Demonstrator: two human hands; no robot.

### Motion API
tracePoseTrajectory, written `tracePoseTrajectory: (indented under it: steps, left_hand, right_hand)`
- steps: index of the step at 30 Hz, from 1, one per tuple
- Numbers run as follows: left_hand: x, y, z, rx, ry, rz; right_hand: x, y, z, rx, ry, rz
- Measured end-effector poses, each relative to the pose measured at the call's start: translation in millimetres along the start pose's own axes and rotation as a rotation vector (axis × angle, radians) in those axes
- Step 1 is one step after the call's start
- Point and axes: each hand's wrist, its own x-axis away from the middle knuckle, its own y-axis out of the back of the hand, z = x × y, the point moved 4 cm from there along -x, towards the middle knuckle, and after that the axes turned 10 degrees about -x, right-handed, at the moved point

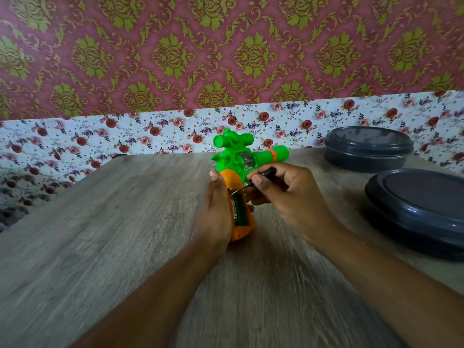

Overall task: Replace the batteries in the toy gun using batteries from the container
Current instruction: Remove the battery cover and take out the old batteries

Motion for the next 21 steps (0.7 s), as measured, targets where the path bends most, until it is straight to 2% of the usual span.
tracePoseTrajectory:
  steps: [12,21]
  left_hand:
    - [-1.8,-1.8,0.5,0.005,-0.028,0.031]
    - [-2.9,-1.3,2.5,0.009,-0.019,0.006]
  right_hand:
    - [4.3,-5.8,3.6,0.217,0.15,0.087]
    - [3.8,-9.3,1.4,0.252,0.091,0.222]
